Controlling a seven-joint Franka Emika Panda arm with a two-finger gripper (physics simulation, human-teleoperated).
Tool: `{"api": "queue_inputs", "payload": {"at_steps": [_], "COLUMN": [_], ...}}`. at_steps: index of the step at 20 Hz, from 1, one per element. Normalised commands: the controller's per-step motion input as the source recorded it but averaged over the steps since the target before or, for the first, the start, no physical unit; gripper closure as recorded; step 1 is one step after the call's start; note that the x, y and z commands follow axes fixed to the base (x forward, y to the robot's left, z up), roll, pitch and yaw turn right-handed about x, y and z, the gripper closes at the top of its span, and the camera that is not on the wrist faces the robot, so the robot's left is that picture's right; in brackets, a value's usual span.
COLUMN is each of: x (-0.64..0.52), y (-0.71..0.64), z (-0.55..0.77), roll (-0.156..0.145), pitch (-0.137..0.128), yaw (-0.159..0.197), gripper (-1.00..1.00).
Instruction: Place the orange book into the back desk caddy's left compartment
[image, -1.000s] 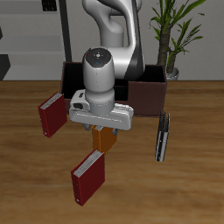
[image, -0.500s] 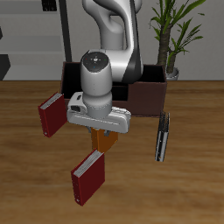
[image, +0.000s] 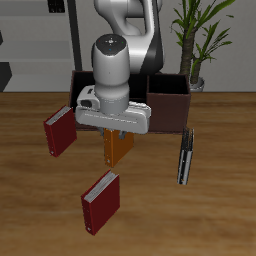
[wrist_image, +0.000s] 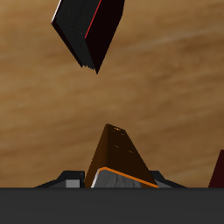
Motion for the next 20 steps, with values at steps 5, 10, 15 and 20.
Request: {"api": "queue_inputs", "payload": {"at_steps": [5,10,15,20], "x": [-0.26,-0.41,-0.4,-0.53], "y": [-0.11,-0.12,-0.12,-0.18], "z": [0.65,0.48,0.26,0.25], "roll": [-0.031,-0.036,-0.006,-0.014], "pitch": [-0.06,-0.043,-0.022,-0.036], "yaw": [0.062,0.08,0.047,0.065], "gripper": [1.0,1.0,1.0,1.0]}}
